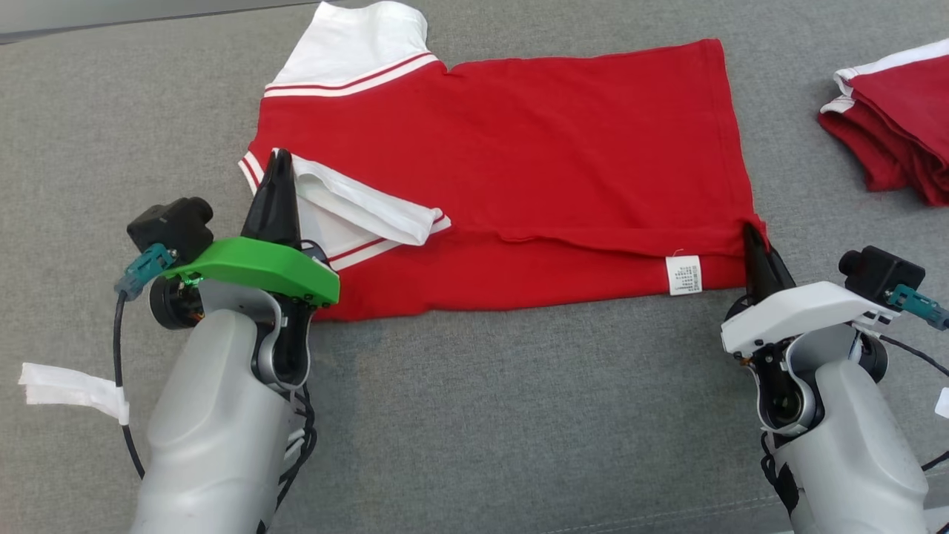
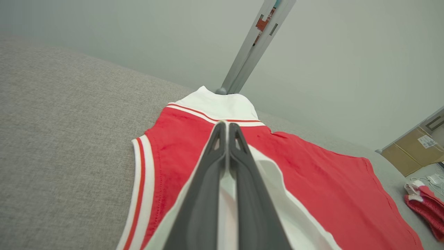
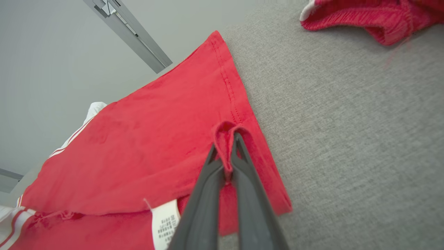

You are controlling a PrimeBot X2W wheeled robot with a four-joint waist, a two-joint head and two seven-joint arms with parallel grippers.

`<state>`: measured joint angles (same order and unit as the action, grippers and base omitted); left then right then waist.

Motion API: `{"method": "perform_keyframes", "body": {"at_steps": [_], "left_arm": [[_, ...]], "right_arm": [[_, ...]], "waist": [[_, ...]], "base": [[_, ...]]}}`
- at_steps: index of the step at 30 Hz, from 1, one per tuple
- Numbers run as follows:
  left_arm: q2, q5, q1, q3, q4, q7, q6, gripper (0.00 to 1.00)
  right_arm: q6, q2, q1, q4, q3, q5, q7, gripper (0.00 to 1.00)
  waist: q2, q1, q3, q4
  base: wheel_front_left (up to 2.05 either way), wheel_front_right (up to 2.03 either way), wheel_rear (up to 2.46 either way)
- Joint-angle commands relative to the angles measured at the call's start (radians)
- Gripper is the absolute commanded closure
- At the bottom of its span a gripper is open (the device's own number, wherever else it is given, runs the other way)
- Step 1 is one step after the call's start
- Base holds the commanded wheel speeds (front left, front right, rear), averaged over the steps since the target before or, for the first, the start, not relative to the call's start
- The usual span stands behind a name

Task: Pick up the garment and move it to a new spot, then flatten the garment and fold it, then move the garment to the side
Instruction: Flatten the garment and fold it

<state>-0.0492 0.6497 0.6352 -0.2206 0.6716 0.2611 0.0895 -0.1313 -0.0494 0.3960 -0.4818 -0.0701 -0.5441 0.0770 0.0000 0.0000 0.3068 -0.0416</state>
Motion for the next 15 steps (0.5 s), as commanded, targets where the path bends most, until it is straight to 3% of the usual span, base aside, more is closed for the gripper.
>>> {"method": "perform_keyframes", "body": {"at_steps": [1, 2, 3, 15], "left_arm": [[-0.004, -0.016, 0.022, 0.011, 0.004, 0.004, 0.007, 0.71], [-0.003, -0.017, 0.025, 0.014, 0.008, 0.005, 0.007, 0.16], [-0.003, -0.015, 0.026, 0.012, 0.012, 0.005, 0.010, 0.00], [-0.003, -0.027, -0.042, 0.067, -0.114, 0.003, 0.033, 0.00]], "right_arm": [[0.001, -0.002, 0.012, -0.001, 0.006, -0.004, 0.013, 0.00], [0.001, -0.002, 0.014, 0.000, 0.008, -0.007, 0.020, 0.00], [0.001, -0.002, 0.016, 0.002, 0.009, -0.005, 0.027, 0.00], [0.001, -0.003, -0.062, 0.163, -0.031, 0.025, 0.097, 0.00]], "waist": [[0.0000, 0.0000, 0.003, -0.004], [0.0000, 0.0000, 0.003, -0.005], [0.0000, 0.0000, 0.003, -0.006], [0.0000, 0.0000, -0.022, -0.003]], "base": [[0.00, 0.00, 0.00], [0.00, 0.00, 0.00], [0.00, 0.00, 0.00], [0.00, 0.00, 0.00]]}}
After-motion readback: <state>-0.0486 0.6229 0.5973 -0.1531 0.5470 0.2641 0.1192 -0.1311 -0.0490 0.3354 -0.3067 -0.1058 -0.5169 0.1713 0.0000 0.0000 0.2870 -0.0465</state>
